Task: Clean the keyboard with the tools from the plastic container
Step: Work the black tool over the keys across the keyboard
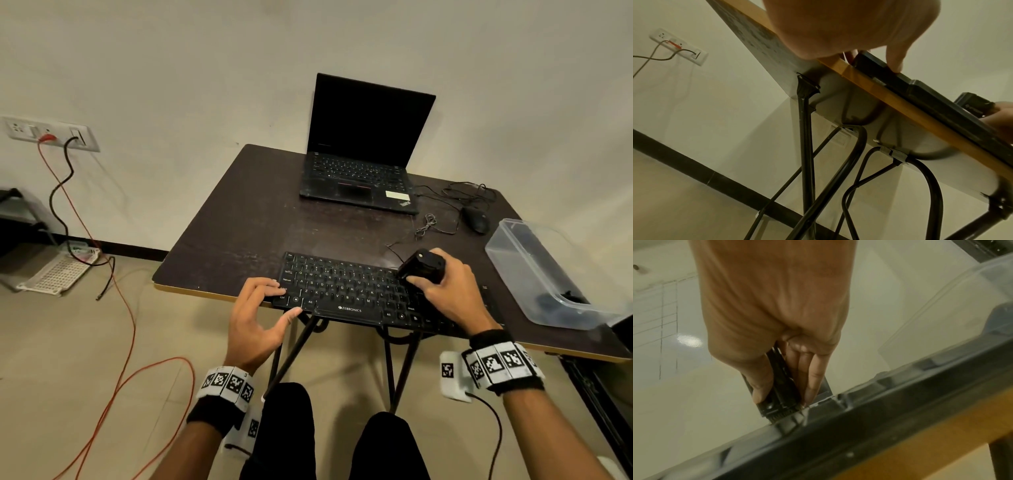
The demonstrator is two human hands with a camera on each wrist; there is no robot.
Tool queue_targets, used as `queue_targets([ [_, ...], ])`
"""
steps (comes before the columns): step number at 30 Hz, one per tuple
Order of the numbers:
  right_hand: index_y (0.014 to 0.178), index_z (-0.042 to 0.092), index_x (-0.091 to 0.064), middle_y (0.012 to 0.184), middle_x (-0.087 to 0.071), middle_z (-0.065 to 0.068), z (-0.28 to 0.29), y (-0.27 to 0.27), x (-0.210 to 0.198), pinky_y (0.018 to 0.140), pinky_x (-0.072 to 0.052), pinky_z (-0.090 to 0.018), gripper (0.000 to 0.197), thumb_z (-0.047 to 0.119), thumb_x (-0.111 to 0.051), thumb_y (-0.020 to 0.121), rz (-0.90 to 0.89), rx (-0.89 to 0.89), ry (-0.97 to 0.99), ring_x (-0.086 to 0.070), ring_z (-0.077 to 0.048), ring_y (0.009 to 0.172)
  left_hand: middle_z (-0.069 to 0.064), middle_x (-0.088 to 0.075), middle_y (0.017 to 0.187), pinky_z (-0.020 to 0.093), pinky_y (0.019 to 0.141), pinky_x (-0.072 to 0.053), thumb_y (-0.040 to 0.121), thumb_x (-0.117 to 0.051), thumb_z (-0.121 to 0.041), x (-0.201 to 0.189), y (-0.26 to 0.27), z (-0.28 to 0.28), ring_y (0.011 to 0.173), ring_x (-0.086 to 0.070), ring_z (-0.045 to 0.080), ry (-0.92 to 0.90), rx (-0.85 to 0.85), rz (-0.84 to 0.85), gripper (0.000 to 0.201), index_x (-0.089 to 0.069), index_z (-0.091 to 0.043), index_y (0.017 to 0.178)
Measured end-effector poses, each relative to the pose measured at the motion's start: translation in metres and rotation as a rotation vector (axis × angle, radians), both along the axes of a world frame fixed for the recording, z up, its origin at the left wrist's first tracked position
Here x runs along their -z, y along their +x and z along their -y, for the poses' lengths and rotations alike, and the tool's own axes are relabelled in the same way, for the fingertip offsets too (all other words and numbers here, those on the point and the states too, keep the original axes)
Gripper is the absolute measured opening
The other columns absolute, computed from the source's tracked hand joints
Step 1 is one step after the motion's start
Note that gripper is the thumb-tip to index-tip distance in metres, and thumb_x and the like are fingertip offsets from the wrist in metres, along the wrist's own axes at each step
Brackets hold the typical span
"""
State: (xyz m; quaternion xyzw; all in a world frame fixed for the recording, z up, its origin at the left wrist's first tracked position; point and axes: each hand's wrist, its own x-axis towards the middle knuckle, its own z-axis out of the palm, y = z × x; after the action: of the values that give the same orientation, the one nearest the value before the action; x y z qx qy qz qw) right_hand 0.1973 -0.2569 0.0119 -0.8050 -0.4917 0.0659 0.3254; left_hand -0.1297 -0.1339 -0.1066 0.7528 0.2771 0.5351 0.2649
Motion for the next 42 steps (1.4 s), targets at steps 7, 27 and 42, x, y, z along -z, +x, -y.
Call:
queue_targets([
  [7, 0.108, 0.025, -0.068, 0.092, -0.074, 0.013, -0.051, -0.072, -0.003, 0.073, -0.046, -0.014, 0.03, 0.022, -0.087, 0.086, -0.047, -0.216, -0.03, -0.067, -0.007, 0.089, 0.003, -0.063, 0.112, 0.032, 0.095, -0.052, 0.079, -0.089, -0.023, 0.001, 0.005, 0.001, 0.109, -0.063, 0.02, 0.006, -0.035, 0.022, 0.033, -0.07, -0.007, 0.101],
  [27, 0.111, 0.028, -0.06, 0.09, -0.078, -0.002, -0.007, -0.038, 0.004, 0.073, -0.054, -0.038, 0.032, 0.033, -0.082, 0.089, 0.155, -0.071, -0.07, -0.073, -0.033, 0.09, 0.004, -0.06, 0.112, 0.035, 0.092, -0.053, 0.08, -0.087, -0.018, 0.001, 0.007, 0.0, 0.106, -0.062, 0.021, 0.015, -0.04, -0.008, 0.03, -0.069, -0.006, 0.101],
  [42, 0.101, 0.021, -0.065, 0.084, -0.074, 0.01, -0.019, -0.056, 0.011, 0.07, -0.049, -0.027, 0.027, 0.021, -0.087, 0.084, -0.002, -0.185, 0.084, -0.07, -0.014, 0.082, 0.003, -0.059, 0.111, 0.028, 0.092, -0.05, 0.079, -0.086, -0.018, 0.001, 0.008, 0.002, 0.106, -0.062, 0.02, 0.012, -0.061, 0.002, 0.03, -0.068, -0.007, 0.1],
])
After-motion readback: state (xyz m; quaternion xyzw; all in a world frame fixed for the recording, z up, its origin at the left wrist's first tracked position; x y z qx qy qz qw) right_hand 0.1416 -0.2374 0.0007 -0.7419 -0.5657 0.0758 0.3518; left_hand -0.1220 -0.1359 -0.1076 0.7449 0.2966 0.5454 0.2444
